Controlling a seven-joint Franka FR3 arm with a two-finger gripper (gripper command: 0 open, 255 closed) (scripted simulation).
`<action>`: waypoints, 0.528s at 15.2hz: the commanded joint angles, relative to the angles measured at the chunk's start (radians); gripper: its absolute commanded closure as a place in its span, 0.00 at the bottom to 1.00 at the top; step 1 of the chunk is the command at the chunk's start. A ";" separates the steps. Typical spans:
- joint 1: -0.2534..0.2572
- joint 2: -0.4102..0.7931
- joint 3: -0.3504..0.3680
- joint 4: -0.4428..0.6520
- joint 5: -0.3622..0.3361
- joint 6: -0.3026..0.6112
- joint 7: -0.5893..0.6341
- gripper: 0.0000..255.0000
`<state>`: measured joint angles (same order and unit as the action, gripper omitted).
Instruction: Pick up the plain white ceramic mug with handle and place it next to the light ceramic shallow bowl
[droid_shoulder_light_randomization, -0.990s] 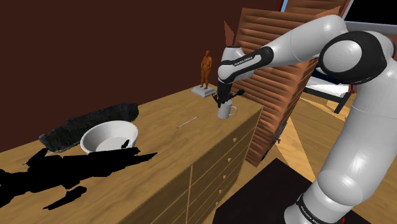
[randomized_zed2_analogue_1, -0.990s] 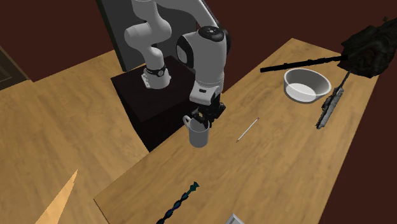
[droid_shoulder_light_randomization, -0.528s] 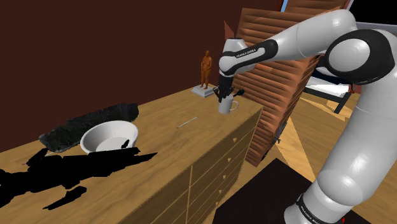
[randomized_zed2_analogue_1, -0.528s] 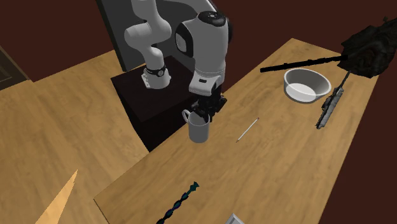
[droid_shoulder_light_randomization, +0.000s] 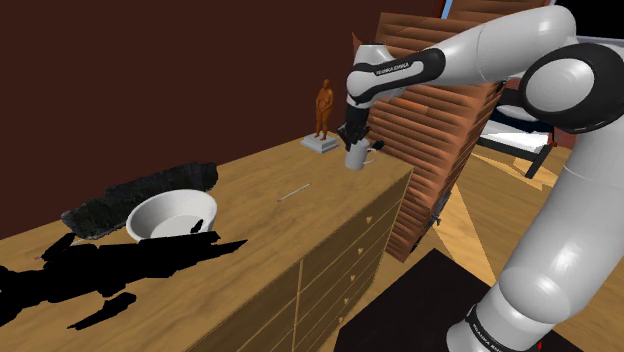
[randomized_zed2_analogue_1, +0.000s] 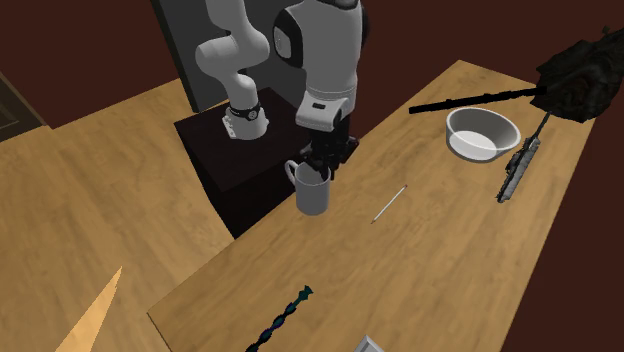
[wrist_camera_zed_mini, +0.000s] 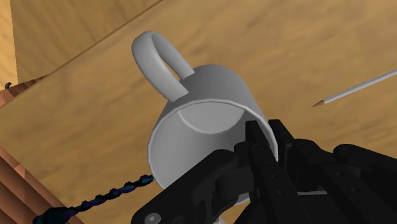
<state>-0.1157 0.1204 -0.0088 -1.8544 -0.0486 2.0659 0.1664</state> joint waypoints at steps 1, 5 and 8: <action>0.000 -0.004 0.000 0.021 0.000 -0.026 -0.001 1.00; 0.001 -0.014 0.001 0.063 0.001 -0.077 -0.003 1.00; 0.001 -0.018 0.001 0.098 0.002 -0.116 -0.005 1.00</action>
<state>-0.1151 0.1024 -0.0082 -1.7709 -0.0464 1.9647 0.1621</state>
